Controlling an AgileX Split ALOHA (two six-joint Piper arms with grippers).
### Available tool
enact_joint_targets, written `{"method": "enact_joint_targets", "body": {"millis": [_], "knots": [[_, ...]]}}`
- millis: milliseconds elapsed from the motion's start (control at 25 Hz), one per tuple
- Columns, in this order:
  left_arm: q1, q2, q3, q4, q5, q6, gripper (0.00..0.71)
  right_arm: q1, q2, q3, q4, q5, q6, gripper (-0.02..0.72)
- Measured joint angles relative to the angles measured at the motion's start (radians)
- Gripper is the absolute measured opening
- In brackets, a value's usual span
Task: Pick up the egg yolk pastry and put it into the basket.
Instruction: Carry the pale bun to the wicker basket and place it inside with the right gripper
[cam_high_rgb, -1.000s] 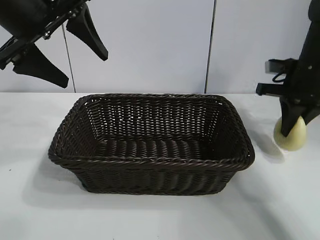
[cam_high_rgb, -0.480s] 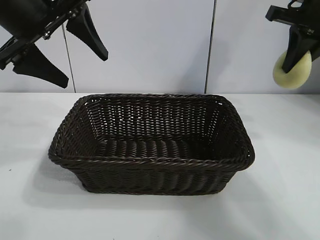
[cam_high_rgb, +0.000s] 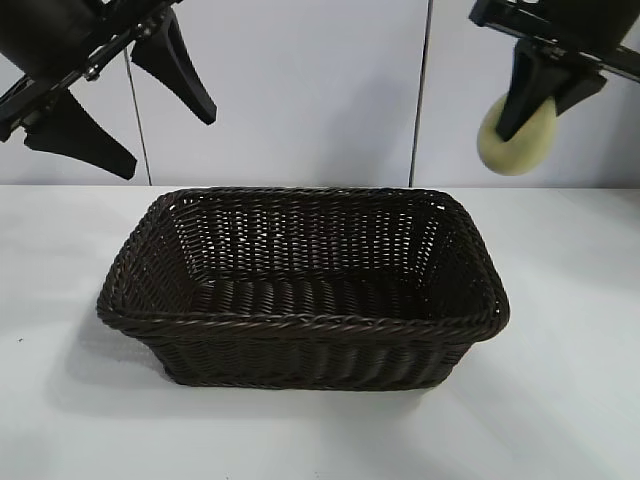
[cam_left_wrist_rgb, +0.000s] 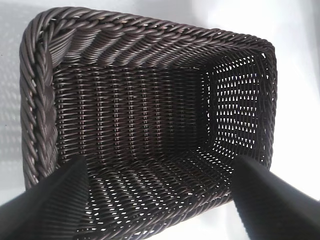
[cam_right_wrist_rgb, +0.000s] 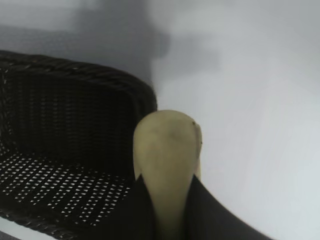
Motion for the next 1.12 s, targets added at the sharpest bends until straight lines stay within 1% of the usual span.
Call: {"method": "enact_joint_targets", "body": {"millis": [200, 520, 800, 880, 960, 1000, 1080, 1120], "knots": [[0.0, 0.0, 0.0, 0.0, 0.0, 0.0, 0.571, 0.065, 0.001, 0.0, 0.001, -0.018, 0.012, 0.066], [0.0, 0.0, 0.0, 0.0, 0.0, 0.0, 0.571, 0.098, 0.074, 0.0, 0.017, -0.037, 0.027, 0.066], [0.0, 0.0, 0.0, 0.0, 0.001, 0.0, 0.571, 0.153, 0.194, 0.0, 0.02, -0.072, 0.027, 0.066], [0.0, 0.0, 0.0, 0.0, 0.001, 0.0, 0.571, 0.16, 0.223, 0.0, 0.022, -0.094, 0.028, 0.07], [0.0, 0.0, 0.0, 0.0, 0.001, 0.0, 0.571, 0.163, 0.239, 0.0, 0.019, -0.114, 0.031, 0.087], [0.0, 0.0, 0.0, 0.0, 0.002, 0.0, 0.571, 0.163, 0.243, 0.0, 0.019, -0.12, 0.031, 0.108], [0.0, 0.0, 0.0, 0.0, 0.002, 0.0, 0.571, 0.163, 0.243, 0.0, 0.017, -0.123, 0.031, 0.172], [0.0, 0.0, 0.0, 0.0, 0.003, 0.0, 0.571, 0.163, 0.244, 0.0, 0.017, -0.123, 0.031, 0.218]]}}
